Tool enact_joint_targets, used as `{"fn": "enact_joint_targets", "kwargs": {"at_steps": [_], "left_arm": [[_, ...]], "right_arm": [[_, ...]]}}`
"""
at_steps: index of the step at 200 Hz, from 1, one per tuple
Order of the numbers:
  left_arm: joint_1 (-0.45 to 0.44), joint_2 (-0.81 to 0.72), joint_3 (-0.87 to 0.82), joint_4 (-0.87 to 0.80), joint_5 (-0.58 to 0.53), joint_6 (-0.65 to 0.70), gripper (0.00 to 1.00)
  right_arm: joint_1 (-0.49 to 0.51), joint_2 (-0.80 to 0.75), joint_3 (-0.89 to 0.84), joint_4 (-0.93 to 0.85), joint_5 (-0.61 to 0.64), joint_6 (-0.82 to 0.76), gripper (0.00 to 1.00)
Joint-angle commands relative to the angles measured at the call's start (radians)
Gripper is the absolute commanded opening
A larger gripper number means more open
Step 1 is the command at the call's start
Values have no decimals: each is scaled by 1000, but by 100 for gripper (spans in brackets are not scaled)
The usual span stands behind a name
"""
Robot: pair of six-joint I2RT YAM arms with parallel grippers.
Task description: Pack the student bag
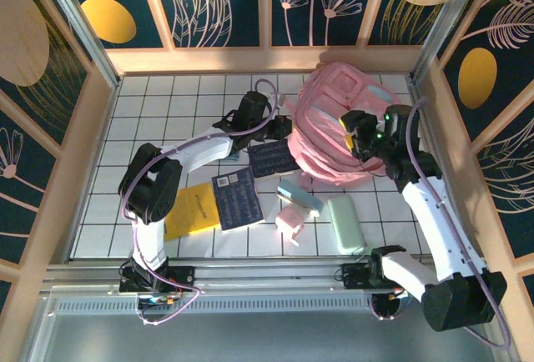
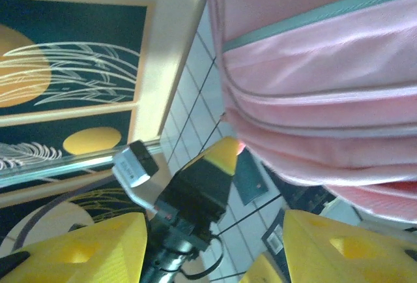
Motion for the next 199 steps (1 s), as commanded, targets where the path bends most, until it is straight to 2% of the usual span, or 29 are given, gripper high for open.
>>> {"fn": "enact_joint_targets", "kwargs": {"at_steps": [1, 37, 104, 165, 199], "left_arm": [[-23, -63, -5, 111, 54, -32, 0], [-40, -67, -10, 117, 54, -32, 0], [-56, -74, -46, 151, 57, -47, 0], [-58, -73, -33, 133, 58, -28, 0], [-58, -79, -36, 133, 58, -26, 0]], "right_arm": [[54, -5, -34, 60, 52, 112, 62], [128, 11, -152, 194, 58, 238, 70], [157, 105, -282, 412, 21, 411, 67], [188, 131, -308, 421, -3, 452, 69], [187, 171, -356, 494, 5, 491, 69]]}}
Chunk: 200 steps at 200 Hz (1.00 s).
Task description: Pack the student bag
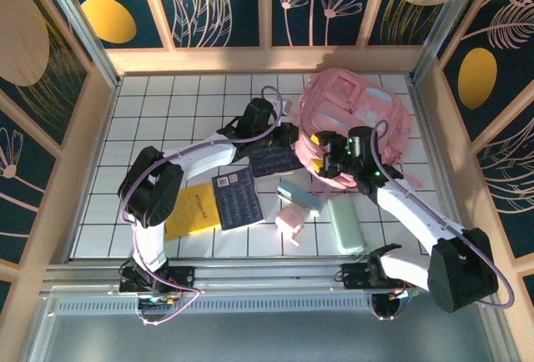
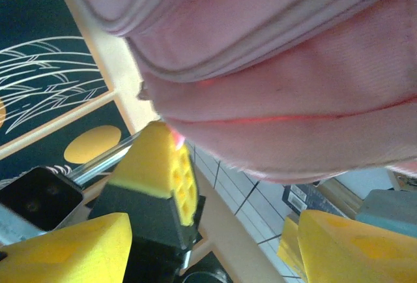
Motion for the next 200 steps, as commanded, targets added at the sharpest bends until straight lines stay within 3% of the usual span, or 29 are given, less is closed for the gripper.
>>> {"fn": "enact_joint_targets", "kwargs": {"at_steps": [1, 21, 79, 138, 200], "left_arm": [[-11, -58, 13, 80, 37, 7, 0], [-11, -63, 7, 81, 37, 7, 0], [-11, -79, -23, 84, 36, 7, 0], [-10, -89, -41, 93, 32, 9, 0], [-11, -83, -39, 96, 30, 7, 0]], "right_arm": [[5, 35, -36, 67, 0, 43, 68], [-2, 99, -21, 115, -16, 44, 67], [-19, 155, 52, 140, 29, 10, 43], [-67, 160, 65, 89, 51, -33, 46], [-87, 166, 115, 72, 65, -77, 0]]}}
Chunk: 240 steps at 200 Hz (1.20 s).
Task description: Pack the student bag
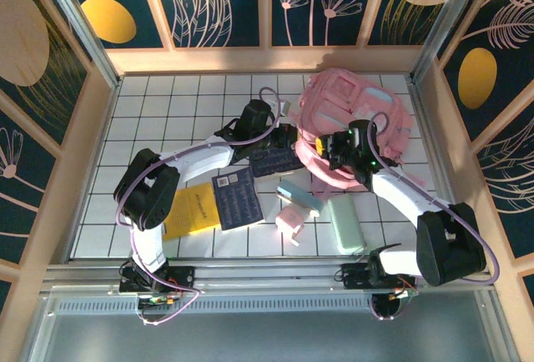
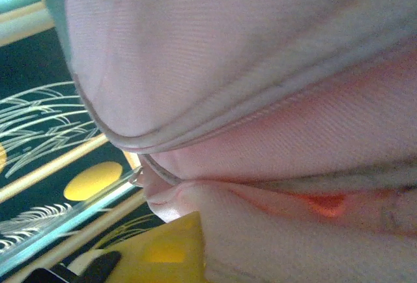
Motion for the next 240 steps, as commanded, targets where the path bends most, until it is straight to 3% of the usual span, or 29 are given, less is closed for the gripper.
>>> {"fn": "enact_joint_targets", "kwargs": {"at_steps": [1, 64, 135, 194, 240], "left_arm": [[-8, -47, 1, 74, 30, 7, 0], [-8, -27, 22, 50, -44, 45, 0], [0, 36, 141, 59, -105, 55, 0], [6, 81, 200, 82, -117, 39, 0], [11, 149, 255, 77, -129, 46, 0]], "right_arm": [[-13, 10, 63, -10, 41, -46, 0], [-36, -65, 207, -166, 83, -196, 0], [-133, -137, 321, -302, -22, -281, 0], [-239, -183, 433, -405, -40, -353, 0], [-245, -185, 482, -413, -44, -353, 0]]}}
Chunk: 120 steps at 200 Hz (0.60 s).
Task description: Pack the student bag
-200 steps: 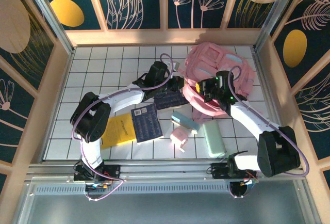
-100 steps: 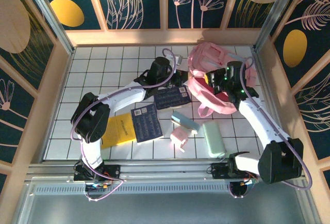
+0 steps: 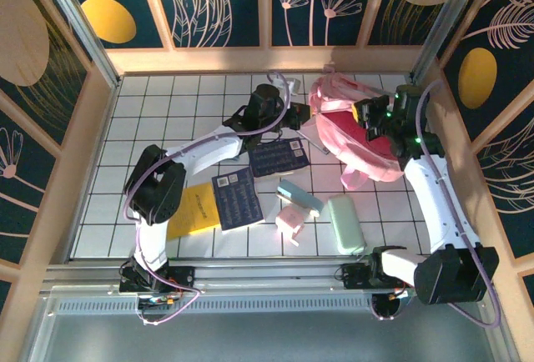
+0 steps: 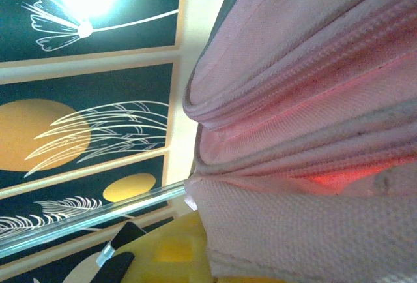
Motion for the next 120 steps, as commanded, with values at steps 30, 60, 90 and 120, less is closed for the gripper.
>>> {"fn": "enact_joint_targets", "kwargs": {"at_steps": [30, 60, 90, 120], "left_arm": [[42, 129, 99, -2, -77, 16, 0], [79, 207, 174, 3, -73, -11, 0], [98, 302, 320, -33, -52, -13, 0], [105, 409, 487, -92, -5, -29, 0]], "right_arm": [[-16, -55, 109, 44, 6, -27, 0], [-18, -58, 152, 26, 11, -59, 0], [-18, -55, 169, 24, -1, -76, 0], [-17, -44, 176, 23, 4, -108, 0]]}}
